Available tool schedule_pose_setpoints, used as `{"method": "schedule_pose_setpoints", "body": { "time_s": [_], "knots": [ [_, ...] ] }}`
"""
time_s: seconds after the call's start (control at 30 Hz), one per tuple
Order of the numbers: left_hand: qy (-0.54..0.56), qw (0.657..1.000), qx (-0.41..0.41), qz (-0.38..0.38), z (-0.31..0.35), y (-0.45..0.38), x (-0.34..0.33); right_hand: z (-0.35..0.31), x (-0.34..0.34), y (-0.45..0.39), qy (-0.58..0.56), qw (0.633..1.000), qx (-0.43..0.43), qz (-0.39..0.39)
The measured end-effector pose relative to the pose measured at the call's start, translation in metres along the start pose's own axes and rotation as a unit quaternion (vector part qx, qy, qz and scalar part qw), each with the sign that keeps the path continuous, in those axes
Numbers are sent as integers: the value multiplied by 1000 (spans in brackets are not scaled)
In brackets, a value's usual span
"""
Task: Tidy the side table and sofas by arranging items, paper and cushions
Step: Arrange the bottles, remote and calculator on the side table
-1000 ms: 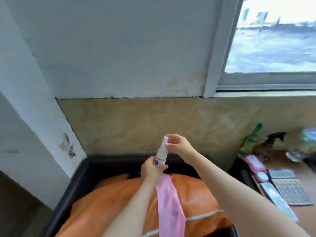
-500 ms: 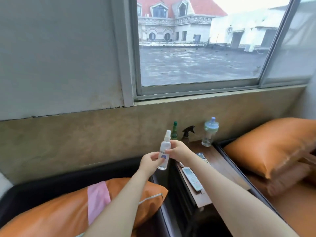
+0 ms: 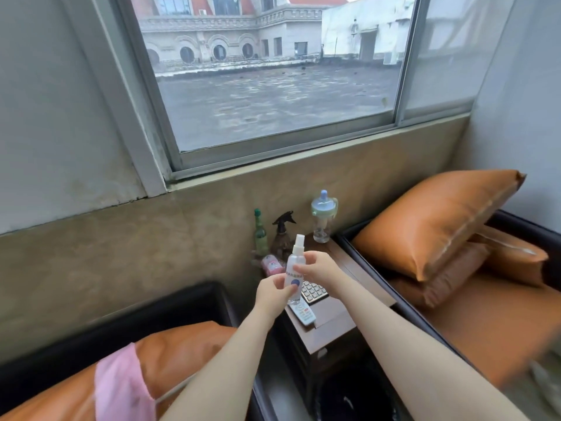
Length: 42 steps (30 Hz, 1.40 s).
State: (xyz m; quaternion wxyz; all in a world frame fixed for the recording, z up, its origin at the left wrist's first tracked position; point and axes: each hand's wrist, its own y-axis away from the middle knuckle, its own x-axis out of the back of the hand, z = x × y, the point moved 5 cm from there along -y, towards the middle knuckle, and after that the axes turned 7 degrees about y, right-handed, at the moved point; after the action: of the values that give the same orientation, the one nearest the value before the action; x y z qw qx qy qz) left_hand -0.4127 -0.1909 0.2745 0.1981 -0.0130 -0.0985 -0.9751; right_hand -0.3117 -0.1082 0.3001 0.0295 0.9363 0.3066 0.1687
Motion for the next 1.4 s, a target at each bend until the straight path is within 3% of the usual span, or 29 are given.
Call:
{"method": "schedule_pose_setpoints", "body": {
  "time_s": [0.2, 0.4, 0.63, 0.83, 1.0, 1.17, 1.33, 1.4],
  "knots": [
    [13, 999, 20, 40, -5, -41, -57, 29, 55, -30, 26, 1000, 3, -14],
    [42, 996, 22, 75, -8, -71, -138, 73, 114, -64, 93, 991, -75, -64],
    [70, 989, 33, 122, -20, -102, -145, 93, 117, -97, 105, 990, -53, -76],
    [5, 995, 51, 91, -39, -148, -136, 111, 114, -139, 133, 988, -65, -41],
    [-182, 968, 120, 124, -73, -189, -105, 121, 116, -195, 164, 983, -81, 9],
    [-377, 922, 86, -8, -105, -244, -84, 137, 104, -266, 150, 979, -123, 65],
    [-537, 829, 60, -144, -142, -277, -89, 165, 88, -322, 158, 972, -153, 82],
    [-554, 812, 68, -172, -159, -281, -98, 179, 85, -339, 162, 972, -152, 78]
  ]
}}
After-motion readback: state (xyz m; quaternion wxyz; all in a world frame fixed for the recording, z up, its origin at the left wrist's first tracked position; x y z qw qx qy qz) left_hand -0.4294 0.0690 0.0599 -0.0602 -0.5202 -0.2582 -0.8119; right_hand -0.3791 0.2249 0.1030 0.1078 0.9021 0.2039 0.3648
